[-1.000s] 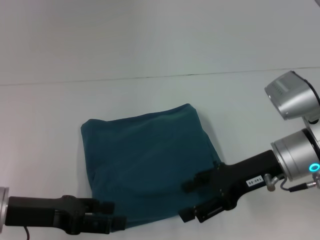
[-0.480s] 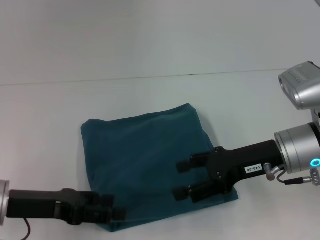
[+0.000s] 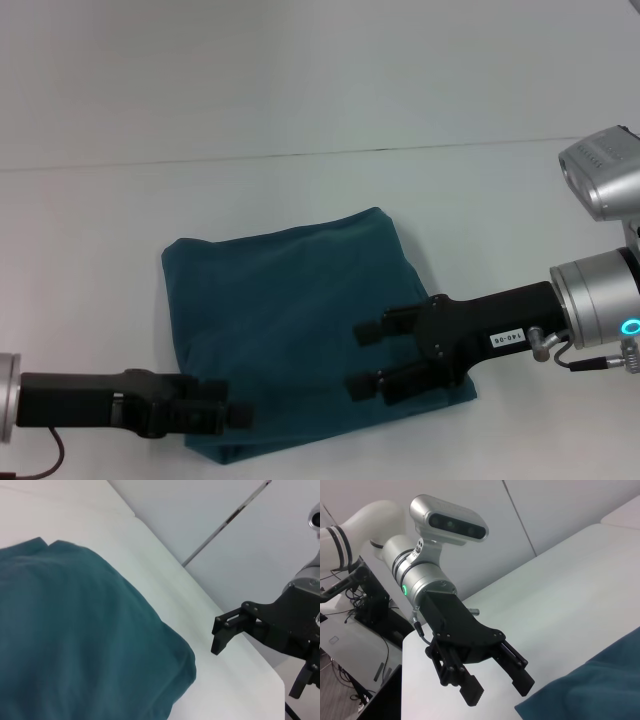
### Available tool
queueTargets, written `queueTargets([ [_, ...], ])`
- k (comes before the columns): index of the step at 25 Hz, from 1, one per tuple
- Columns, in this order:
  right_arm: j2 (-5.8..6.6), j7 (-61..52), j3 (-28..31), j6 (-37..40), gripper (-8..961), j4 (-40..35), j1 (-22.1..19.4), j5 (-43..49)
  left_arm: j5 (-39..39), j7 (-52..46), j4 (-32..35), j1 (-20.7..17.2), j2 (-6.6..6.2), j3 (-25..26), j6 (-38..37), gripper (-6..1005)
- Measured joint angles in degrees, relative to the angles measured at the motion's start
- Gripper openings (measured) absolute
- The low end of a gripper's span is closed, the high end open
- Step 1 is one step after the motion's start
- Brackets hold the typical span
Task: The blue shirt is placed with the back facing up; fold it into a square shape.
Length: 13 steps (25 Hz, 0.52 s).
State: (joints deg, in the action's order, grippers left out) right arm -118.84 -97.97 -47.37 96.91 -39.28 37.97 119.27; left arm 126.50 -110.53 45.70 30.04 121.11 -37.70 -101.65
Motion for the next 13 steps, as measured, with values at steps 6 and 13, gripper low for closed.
queueTargets([
  [6, -0.07, -0.2, 0.0, -0.3, 944, 0.3, -0.1, 0.0, -0.1, 0.0, 0.0, 0.0, 0.0, 0.0, 0.0, 798],
  [13, -0.07, -0.2, 0.0, -0.4, 944, 0.5, 0.0, 0.0, -0.1, -0.1, 0.0, 0.0, 0.06, 0.0, 0.0, 798],
])
